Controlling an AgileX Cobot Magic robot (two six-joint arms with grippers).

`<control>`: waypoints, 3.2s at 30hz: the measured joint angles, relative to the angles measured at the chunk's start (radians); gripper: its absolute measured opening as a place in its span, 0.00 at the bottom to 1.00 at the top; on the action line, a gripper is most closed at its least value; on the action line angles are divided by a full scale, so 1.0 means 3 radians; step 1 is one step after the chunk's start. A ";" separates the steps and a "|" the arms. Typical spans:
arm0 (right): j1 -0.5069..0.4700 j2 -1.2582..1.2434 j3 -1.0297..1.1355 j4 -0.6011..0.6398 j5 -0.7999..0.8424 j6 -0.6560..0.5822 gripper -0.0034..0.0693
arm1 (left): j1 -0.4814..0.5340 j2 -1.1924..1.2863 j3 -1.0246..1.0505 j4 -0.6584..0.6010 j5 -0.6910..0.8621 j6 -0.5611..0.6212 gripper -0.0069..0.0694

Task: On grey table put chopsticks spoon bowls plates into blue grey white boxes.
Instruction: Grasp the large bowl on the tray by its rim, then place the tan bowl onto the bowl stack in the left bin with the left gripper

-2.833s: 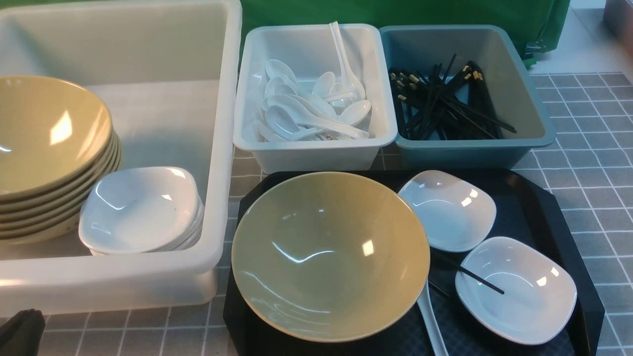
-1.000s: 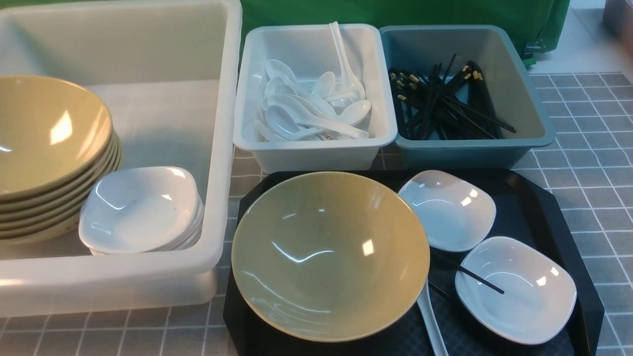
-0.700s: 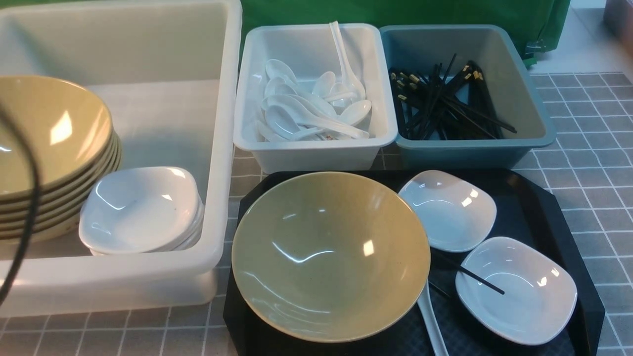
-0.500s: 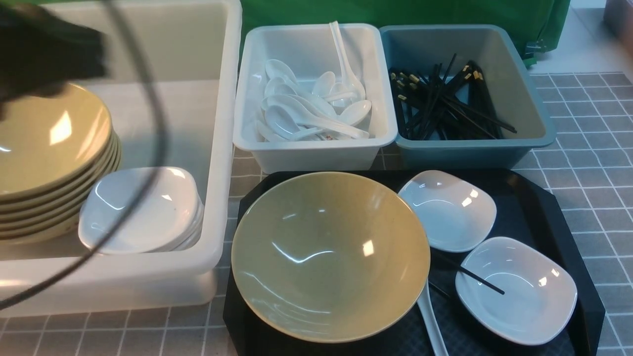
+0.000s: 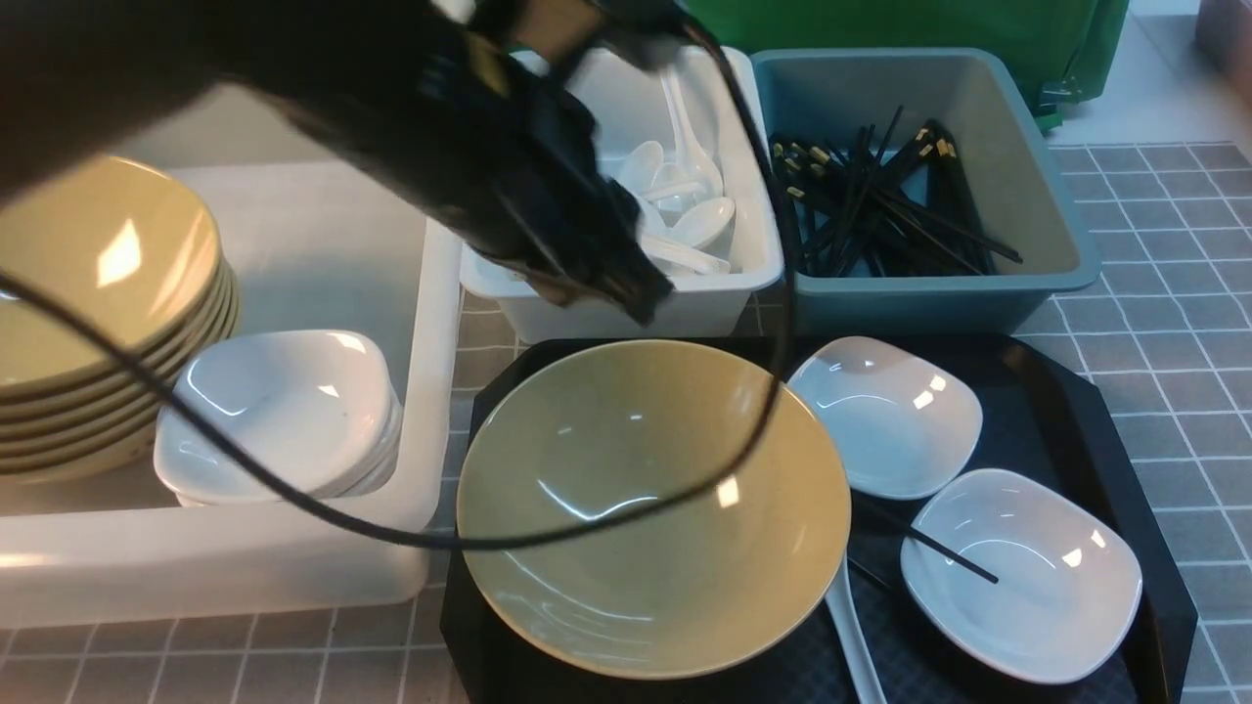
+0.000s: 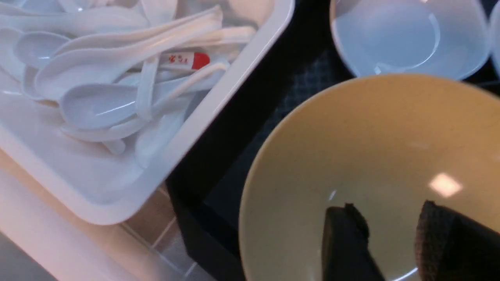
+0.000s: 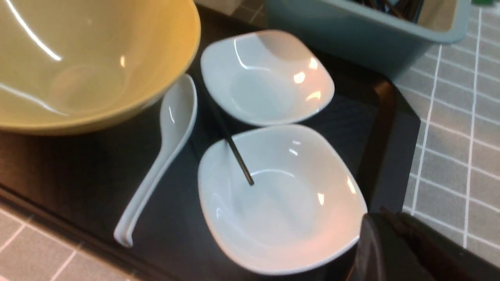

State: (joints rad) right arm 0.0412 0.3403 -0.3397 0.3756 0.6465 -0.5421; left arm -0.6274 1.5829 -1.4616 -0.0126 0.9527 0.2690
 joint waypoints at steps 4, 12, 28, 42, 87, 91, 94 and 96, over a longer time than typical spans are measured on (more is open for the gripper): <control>0.0070 0.0000 0.0003 0.0008 -0.0059 0.0000 0.10 | -0.0024 0.0333 -0.0034 0.0328 0.0041 -0.0057 0.57; 0.0091 0.0000 0.0003 0.0012 -0.0080 0.0000 0.10 | -0.0028 0.0881 -0.0034 0.0584 -0.0015 -0.0141 0.76; 0.0095 0.0000 0.0003 0.0023 -0.0082 0.0000 0.10 | -0.0004 0.1344 -0.0075 0.0623 0.0027 -0.0604 0.58; 0.0095 0.0000 0.0003 0.0023 -0.0082 0.0000 0.10 | 0.0018 0.0984 -0.0233 -0.0046 0.0416 -0.0308 0.16; 0.0095 0.0000 0.0003 0.0023 -0.0086 0.0000 0.12 | 0.4122 -0.0839 0.1219 -0.1847 -0.1191 0.0344 0.10; 0.0095 0.0000 0.0003 0.0023 -0.0086 0.0000 0.12 | 0.4122 -0.0806 0.1321 -0.1788 -0.1388 0.0312 0.10; 0.0095 0.0000 0.0003 0.0023 -0.0086 0.0000 0.13 | 0.4122 -0.0739 0.1366 -0.1788 -0.1478 0.0299 0.11; 0.0095 0.0000 0.0003 0.0023 -0.0086 0.0000 0.13 | 0.4122 -0.0691 0.1366 -0.1788 -0.1521 0.0305 0.13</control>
State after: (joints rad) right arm 0.0697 0.3403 -0.3389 0.3825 0.6207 -0.5421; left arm 0.6091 1.3756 -1.0519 -0.5488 0.4965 0.3606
